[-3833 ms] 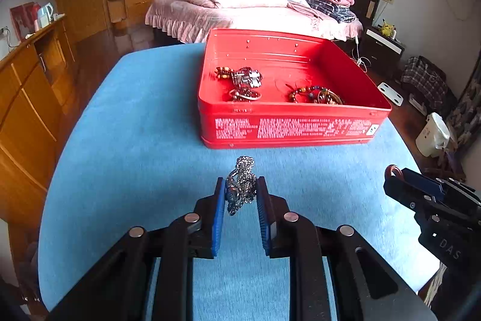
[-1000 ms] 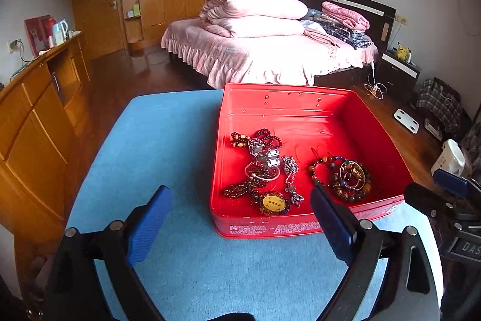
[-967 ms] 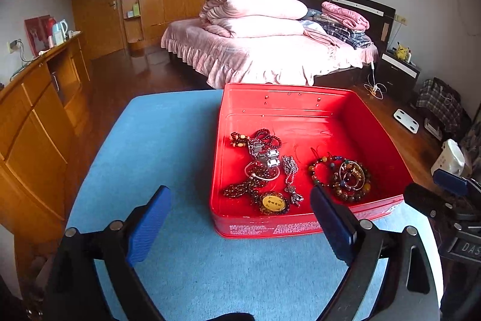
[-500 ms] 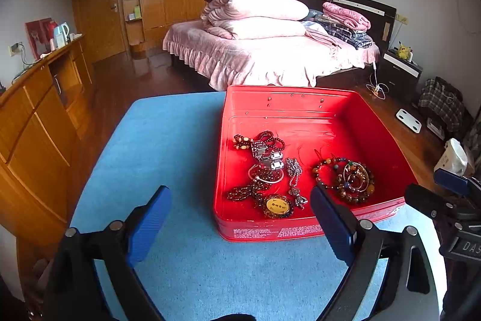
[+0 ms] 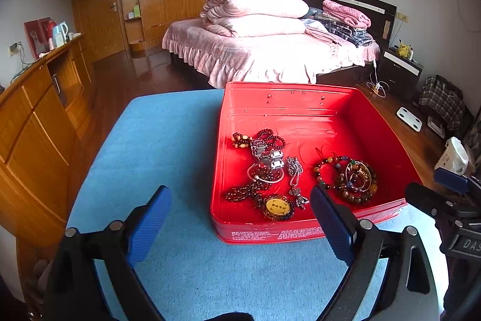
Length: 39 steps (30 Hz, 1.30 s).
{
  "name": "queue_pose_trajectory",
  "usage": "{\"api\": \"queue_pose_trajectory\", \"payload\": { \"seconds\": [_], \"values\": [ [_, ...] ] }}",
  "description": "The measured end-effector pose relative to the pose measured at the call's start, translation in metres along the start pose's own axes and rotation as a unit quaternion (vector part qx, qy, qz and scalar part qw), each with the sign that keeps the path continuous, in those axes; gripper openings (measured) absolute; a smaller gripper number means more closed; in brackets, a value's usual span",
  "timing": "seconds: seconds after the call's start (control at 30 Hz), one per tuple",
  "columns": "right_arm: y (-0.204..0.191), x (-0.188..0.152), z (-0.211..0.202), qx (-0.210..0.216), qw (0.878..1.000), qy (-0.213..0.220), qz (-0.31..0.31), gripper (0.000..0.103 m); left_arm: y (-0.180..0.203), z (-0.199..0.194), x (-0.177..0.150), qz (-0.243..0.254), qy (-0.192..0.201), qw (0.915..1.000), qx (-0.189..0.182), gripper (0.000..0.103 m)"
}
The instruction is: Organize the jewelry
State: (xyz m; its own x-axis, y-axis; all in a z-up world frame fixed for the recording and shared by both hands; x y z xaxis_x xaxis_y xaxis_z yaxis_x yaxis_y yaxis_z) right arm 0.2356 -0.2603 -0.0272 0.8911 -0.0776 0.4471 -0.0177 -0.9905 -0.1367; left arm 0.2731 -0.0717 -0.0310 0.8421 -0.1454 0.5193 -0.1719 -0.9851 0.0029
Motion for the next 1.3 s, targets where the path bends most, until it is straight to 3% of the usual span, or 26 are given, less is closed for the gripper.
{"api": "queue_pose_trajectory", "payload": {
  "seconds": [0.9, 1.13, 1.3],
  "values": [
    [-0.002, 0.001, 0.001, 0.0, 1.0, 0.007, -0.006, 0.092, 0.005, -0.003, 0.003, 0.002, 0.013, 0.9999, 0.004, 0.092],
    [-0.005, -0.006, -0.015, 0.005, 0.999, 0.037, -0.008, 0.092, 0.007, -0.021, -0.001, 0.002, 0.054, 0.9985, 0.01, 0.092],
    [-0.012, -0.016, -0.035, 0.006, 0.997, 0.081, -0.013, 0.092, 0.007, -0.041, -0.006, 0.002, 0.096, 0.9953, 0.016, 0.092]
  ]
}}
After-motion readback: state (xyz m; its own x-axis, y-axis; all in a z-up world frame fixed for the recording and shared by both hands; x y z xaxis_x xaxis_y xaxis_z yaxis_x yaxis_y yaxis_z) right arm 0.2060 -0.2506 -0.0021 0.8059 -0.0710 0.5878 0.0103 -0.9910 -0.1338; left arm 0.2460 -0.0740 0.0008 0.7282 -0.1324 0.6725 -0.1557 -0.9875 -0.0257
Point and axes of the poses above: each gripper's, at about its wrist camera, not at the fingertips, and z roughly the way its jaws point, y to its right, x to its top, the point moved 2 cm from there along z, roughly the way its jaws point, and after that the axes turned 15 degrees about -y, right-handed, at the moved point
